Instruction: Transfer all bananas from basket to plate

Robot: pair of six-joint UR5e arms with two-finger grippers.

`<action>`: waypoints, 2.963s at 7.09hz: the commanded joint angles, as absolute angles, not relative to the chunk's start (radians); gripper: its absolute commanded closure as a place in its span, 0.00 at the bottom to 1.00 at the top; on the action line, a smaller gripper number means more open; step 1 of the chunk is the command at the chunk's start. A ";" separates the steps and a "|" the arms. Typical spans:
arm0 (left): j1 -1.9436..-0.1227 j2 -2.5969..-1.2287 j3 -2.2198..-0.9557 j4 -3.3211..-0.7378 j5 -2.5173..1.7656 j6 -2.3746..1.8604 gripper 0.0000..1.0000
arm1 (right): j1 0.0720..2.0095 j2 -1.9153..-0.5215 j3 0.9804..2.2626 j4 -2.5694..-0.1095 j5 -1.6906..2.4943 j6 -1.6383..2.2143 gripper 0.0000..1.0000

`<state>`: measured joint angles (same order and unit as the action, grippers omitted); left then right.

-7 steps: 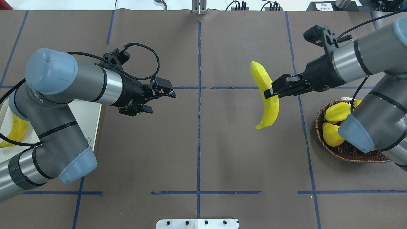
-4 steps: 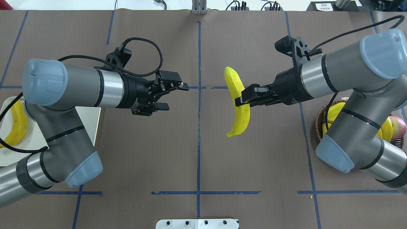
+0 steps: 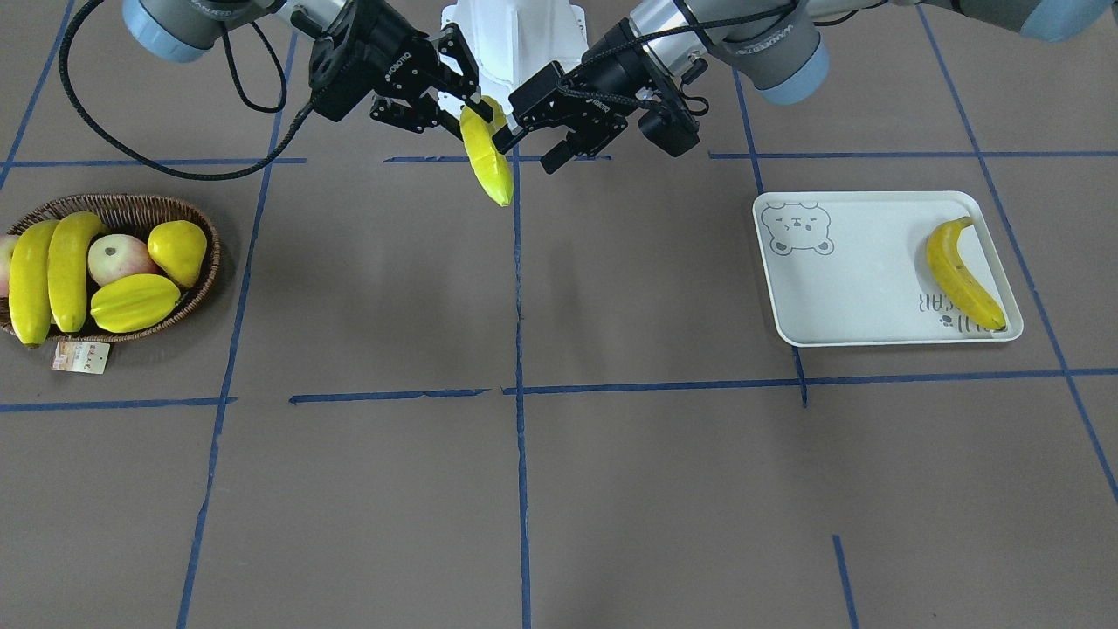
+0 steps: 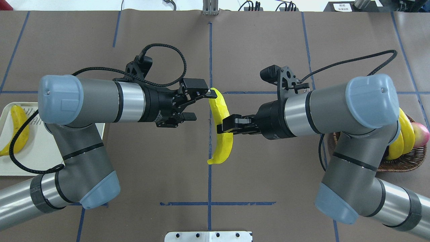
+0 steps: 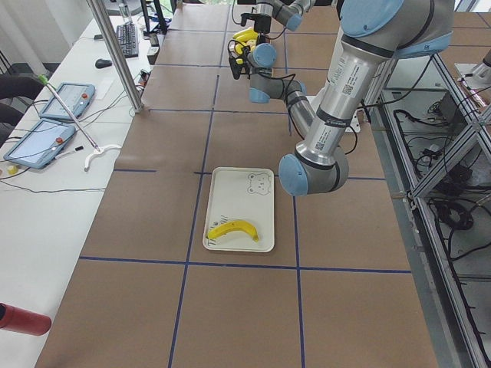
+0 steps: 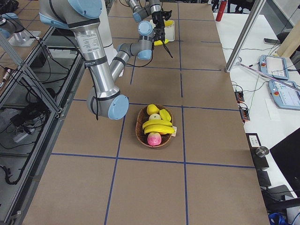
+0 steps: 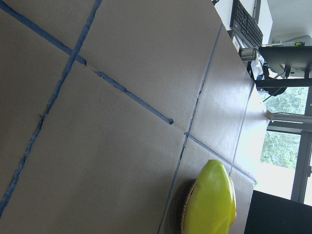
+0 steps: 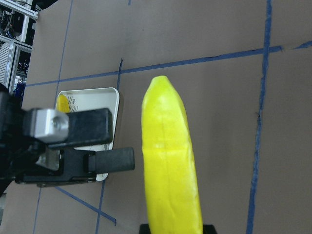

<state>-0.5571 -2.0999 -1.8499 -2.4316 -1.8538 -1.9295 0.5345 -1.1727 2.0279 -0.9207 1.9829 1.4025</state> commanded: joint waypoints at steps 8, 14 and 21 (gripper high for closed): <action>-0.508 -2.120 -1.839 -2.431 -1.855 -1.931 0.94 | 0.485 -1.175 2.052 -0.923 1.934 1.405 0.94; -0.528 -2.088 -1.836 -2.358 -1.856 -1.896 1.00 | 0.495 -1.183 2.089 -0.936 1.921 1.430 0.00; -0.741 -1.694 -1.973 -1.718 -1.829 -1.303 1.00 | 0.587 -1.325 2.089 -0.939 1.907 1.422 0.00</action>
